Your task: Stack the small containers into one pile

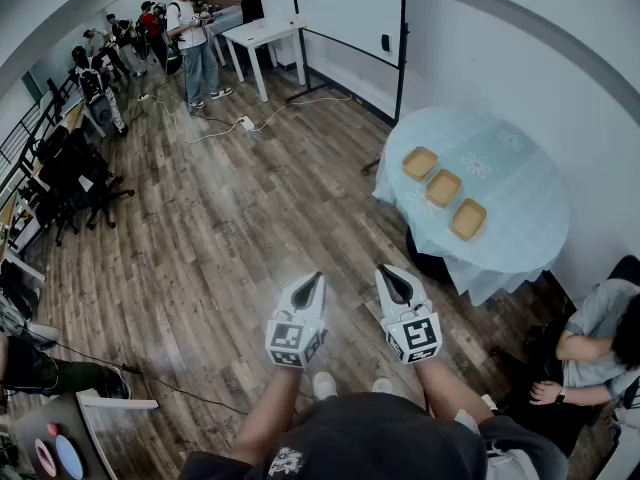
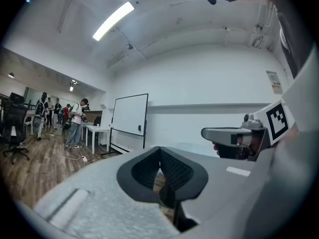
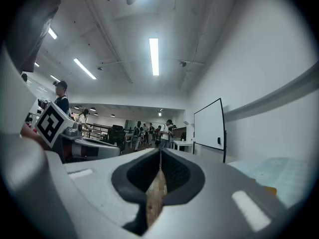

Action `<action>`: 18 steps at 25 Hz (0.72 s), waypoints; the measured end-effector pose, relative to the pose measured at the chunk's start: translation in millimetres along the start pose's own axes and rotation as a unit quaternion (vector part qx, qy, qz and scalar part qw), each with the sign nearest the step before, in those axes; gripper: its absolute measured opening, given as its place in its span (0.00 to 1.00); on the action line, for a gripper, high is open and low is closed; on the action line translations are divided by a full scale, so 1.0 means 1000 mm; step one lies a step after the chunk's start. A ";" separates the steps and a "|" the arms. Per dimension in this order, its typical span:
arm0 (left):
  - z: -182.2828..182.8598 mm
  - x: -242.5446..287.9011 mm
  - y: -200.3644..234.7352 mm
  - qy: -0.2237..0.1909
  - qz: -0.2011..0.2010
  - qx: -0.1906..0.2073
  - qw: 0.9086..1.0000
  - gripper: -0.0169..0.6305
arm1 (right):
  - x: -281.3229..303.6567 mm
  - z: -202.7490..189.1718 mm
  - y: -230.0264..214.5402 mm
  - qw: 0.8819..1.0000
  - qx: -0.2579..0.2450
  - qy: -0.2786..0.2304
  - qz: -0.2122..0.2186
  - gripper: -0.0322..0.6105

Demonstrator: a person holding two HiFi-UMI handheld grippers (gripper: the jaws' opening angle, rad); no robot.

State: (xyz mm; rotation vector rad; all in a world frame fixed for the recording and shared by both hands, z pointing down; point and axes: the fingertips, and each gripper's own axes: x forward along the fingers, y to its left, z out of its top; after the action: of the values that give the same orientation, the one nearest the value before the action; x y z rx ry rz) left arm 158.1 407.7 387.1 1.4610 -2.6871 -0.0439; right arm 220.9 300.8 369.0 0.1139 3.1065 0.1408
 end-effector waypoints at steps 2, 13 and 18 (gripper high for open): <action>0.001 -0.004 0.005 -0.002 -0.003 0.001 1.000 0.03 | 0.003 0.001 0.007 1.000 0.003 0.002 -0.002 0.05; -0.008 -0.006 0.030 -0.004 -0.018 0.008 1.000 0.03 | 0.027 -0.008 0.024 1.000 0.017 0.010 -0.014 0.05; -0.002 -0.009 0.047 -0.004 -0.025 0.008 1.000 0.03 | 0.040 -0.006 0.035 0.999 0.033 -0.002 -0.003 0.05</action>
State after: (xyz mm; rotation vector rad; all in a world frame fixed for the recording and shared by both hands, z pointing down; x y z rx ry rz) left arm 123.8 440.4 392.1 1.5359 -2.6623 -0.0322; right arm 183.3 337.8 377.3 0.1070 3.1084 0.0394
